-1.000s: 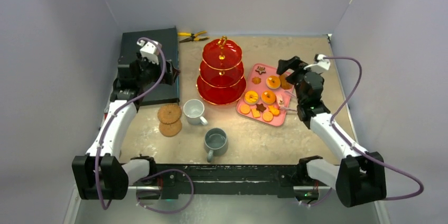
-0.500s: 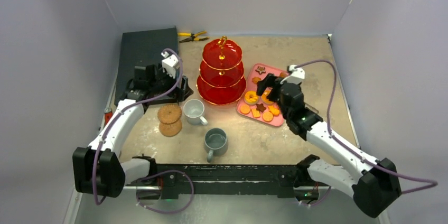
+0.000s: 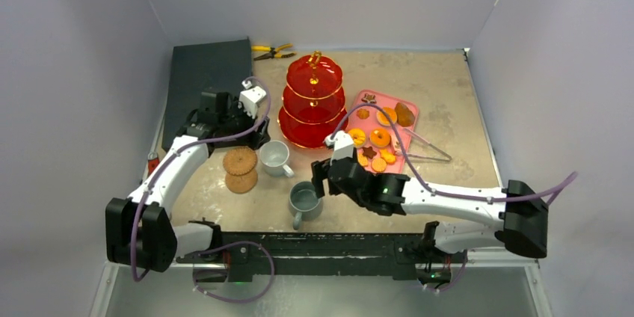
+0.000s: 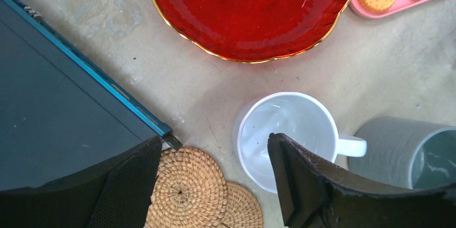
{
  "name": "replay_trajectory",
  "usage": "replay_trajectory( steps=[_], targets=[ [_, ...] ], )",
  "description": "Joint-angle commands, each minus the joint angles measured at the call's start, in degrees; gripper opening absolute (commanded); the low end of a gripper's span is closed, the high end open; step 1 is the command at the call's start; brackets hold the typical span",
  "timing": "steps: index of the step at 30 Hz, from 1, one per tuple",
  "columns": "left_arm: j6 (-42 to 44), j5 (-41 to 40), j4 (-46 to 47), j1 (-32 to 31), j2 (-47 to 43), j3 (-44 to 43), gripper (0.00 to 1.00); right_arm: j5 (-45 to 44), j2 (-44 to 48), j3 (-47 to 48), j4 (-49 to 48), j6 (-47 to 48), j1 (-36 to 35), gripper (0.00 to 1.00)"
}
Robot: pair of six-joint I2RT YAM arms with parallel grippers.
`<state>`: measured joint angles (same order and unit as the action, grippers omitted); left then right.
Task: Serve the afternoon tea
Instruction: Move the cup to the center of the board.
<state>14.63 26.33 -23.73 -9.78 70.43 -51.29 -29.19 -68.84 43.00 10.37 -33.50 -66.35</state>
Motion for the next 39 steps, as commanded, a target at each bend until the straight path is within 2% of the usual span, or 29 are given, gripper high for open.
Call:
replay_trajectory(
  steps=[1,6,9,18,23,32,39],
  targets=[
    [3.4,-2.2,-0.2,-1.9,3.0,-2.2,0.7,1.0,-2.1,5.2,1.5,0.0,-3.7,0.81],
    [3.5,-4.5,1.9,-4.7,5.5,-1.0,0.64,4.9,-4.4,6.1,1.6,1.0,-4.8,0.77],
    [3.7,-6.1,3.2,-6.6,6.8,0.2,0.56,6.2,-4.9,5.8,1.8,1.3,-5.1,0.74],
    [7.0,-12.0,5.1,-8.9,7.3,5.1,0.17,9.2,-7.9,5.2,1.9,2.5,-5.8,0.57],
    [9.3,-15.7,5.6,-8.9,5.0,8.2,0.0,10.3,-9.8,5.8,2.1,3.6,-6.1,0.49],
    [13.3,-22.0,3.9,-8.8,2.0,10.5,0.0,10.0,-11.8,6.1,1.7,3.7,-6.3,0.24],
    [17.4,-28.6,2.8,-8.8,-3.4,14.6,0.0,6.7,-13.2,7.1,0.0,2.4,-6.7,0.15]
  ],
)
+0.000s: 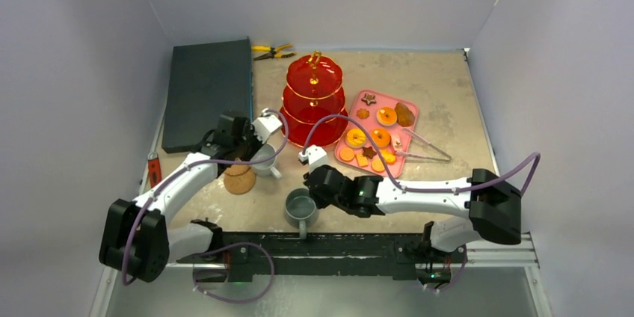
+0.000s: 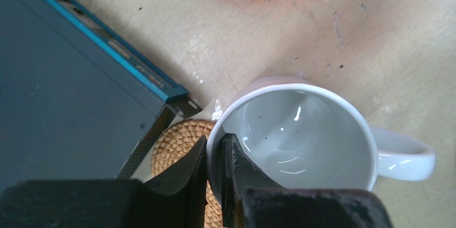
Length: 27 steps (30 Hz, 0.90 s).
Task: Serve the afternoon tea
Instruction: Move the cup to the center of the board.
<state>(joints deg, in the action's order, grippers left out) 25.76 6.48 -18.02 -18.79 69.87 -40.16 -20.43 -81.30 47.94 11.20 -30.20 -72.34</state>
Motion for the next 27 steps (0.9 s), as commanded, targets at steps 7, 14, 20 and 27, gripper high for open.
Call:
replay_trajectory(
  steps=[7,14,20,27],
  targets=[
    [6.5,-12.2,-2.3,2.7,-5.1,4.3,0.0,-8.7,-6.4,6.5,-3.5,-3.1,-0.8,0.01],
    [8.4,-8.9,-5.1,10.4,-4.6,1.7,0.0,-12.8,-14.3,13.8,-8.6,-2.2,-0.8,0.0],
    [9.1,-7.1,-7.2,12.3,-7.6,2.9,0.04,-12.9,-19.8,19.1,-11.0,-2.3,-0.8,0.0],
    [2.6,2.4,-11.8,12.3,-8.9,-1.3,0.58,-10.8,-19.0,20.3,-10.7,-4.0,-0.7,0.51]
  ],
)
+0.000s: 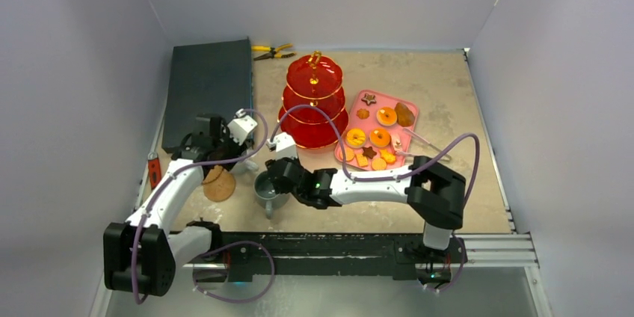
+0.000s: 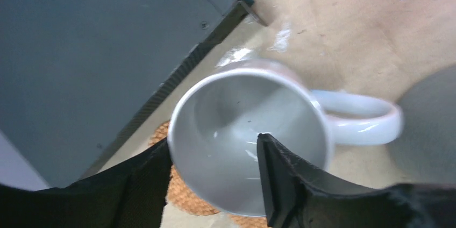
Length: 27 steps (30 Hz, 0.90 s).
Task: Serve the afternoon tea
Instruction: Move the cup to the center of the board.
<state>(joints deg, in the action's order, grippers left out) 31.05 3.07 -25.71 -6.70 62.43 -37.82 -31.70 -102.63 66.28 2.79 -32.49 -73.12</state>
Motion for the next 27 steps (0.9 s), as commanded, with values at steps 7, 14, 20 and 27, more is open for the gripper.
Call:
replay_trajectory(
  steps=[7,14,20,27],
  targets=[
    [-9.0,14.8,-9.5,0.3,-0.3,-14.5,0.97,0.3,11.7,0.6,-0.4,1.4,0.1,0.85],
    [-14.2,17.6,-10.2,0.3,1.7,-24.4,0.99,3.8,20.9,-1.2,3.4,4.3,5.2,0.92],
    [-17.9,23.6,-10.2,0.1,6.0,-33.6,0.99,3.7,28.6,-2.4,9.7,4.8,17.9,0.9],
    [-19.5,23.1,-9.6,-7.8,12.7,-42.8,0.99,5.4,30.8,-6.6,11.7,6.4,35.0,0.9]
  ],
)
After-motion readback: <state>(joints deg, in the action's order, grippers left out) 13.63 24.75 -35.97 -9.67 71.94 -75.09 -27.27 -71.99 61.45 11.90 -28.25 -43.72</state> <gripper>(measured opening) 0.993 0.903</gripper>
